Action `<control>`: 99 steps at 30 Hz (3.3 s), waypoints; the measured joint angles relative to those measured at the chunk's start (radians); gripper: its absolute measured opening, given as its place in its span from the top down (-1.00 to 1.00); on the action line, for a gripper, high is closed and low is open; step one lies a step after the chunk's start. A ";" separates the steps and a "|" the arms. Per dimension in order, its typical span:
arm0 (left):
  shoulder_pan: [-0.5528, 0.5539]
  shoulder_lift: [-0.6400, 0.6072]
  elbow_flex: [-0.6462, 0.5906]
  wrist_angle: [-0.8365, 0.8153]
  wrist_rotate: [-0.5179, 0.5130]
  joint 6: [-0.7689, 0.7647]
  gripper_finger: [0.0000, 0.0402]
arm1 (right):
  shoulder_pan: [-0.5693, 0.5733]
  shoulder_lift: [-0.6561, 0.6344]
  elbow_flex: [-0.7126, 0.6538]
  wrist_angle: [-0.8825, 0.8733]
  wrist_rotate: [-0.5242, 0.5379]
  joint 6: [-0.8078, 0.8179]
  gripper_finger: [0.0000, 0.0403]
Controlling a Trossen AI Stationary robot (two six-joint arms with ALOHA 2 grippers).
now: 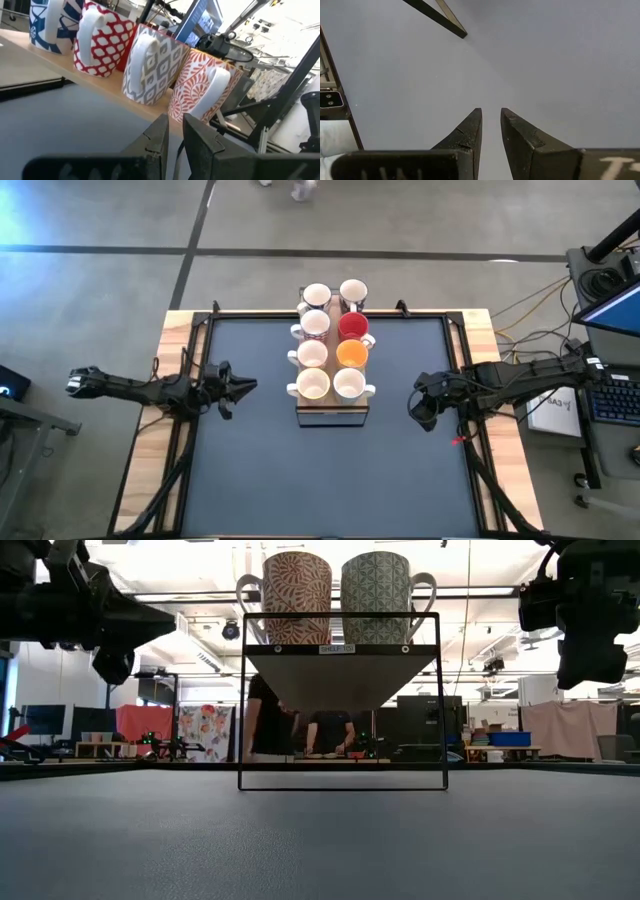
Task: Place coffee mugs
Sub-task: Return to Home Position
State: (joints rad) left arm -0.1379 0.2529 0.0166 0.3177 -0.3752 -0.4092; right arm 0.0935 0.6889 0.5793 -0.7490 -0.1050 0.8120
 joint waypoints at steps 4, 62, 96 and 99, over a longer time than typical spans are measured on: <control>0.000 -0.079 0.000 -0.120 0.000 0.000 0.81 | 0.000 0.000 0.000 0.000 0.000 0.000 0.70; 0.000 -0.219 0.001 -0.236 0.026 0.000 0.81 | -0.001 -0.203 -0.074 0.093 0.293 -0.117 0.70; 0.000 -0.208 0.001 -0.236 0.026 0.000 0.81 | -0.001 -0.460 -0.566 1.373 0.318 -0.227 0.70; 0.000 -0.208 0.001 -0.236 0.026 0.000 0.81 | -0.001 -0.468 -0.566 1.371 0.316 -0.228 0.70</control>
State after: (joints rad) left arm -0.1379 0.0444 0.0177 0.0816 -0.3492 -0.4088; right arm 0.0929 0.2213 0.0128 0.6215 0.2111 0.5842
